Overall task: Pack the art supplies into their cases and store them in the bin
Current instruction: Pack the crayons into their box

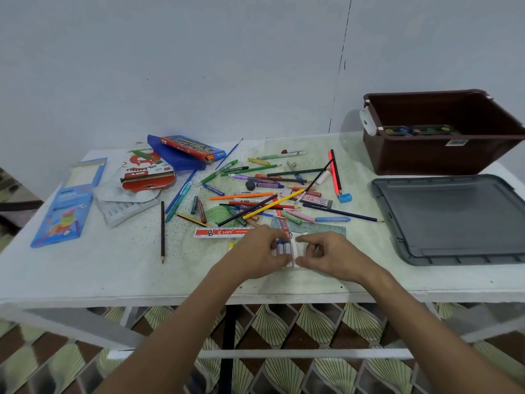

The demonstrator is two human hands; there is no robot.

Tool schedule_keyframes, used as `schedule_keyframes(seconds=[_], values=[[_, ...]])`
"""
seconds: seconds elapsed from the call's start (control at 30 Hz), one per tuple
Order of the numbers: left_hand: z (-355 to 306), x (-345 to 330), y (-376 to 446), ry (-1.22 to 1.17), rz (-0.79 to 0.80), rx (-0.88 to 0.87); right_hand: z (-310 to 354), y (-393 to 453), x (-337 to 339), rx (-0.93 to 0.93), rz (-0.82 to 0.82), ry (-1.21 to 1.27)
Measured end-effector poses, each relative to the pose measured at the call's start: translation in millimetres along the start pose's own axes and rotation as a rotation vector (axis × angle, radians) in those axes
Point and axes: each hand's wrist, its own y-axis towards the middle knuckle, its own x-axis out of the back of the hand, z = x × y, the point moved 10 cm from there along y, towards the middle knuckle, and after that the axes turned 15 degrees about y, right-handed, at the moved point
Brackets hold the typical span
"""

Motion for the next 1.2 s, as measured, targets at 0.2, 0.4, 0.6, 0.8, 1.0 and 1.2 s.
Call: schedule_keyframes(seconds=[0.2, 0.4, 0.6, 0.8, 1.0, 1.2], values=[[7, -6, 4, 0.049, 0.062, -0.009, 1, 3, 0, -0.021, 0.031, -0.023], [9, -4, 5, 0.020, 0.094, -0.011, 0, 6, 5, -0.048, -0.027, -0.021], [8, -4, 6, 0.052, 0.099, -0.028, -1, 10, 3, -0.091, -0.115, -0.124], [5, -9, 5, 0.162, 0.070, -0.042, 0, 12, 7, -0.097, -0.179, -0.117], [9, -7, 2, 0.048, 0.083, -0.036, 2, 9, 8, -0.068, -0.162, -0.085], [22, 36, 42, -0.032, -0.022, -0.007, 19, 28, 58, 0.022, -0.228, -0.022]])
